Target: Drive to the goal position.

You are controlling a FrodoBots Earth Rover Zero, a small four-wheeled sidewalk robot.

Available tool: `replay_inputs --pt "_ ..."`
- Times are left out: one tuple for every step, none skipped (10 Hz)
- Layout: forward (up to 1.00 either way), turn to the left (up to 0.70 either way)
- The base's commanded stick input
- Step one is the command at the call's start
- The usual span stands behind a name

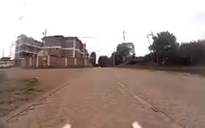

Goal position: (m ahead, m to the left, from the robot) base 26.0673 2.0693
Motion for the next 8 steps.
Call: replay_inputs --pt "0.70 0.00" --pt "0.70 0.05" --pt "0.70 0.08" --pt "0.70 0.07" --pt "0.70 0.07" --pt "0.70 0.07" --pt "0.70 0.15" --pt "0.70 0.13"
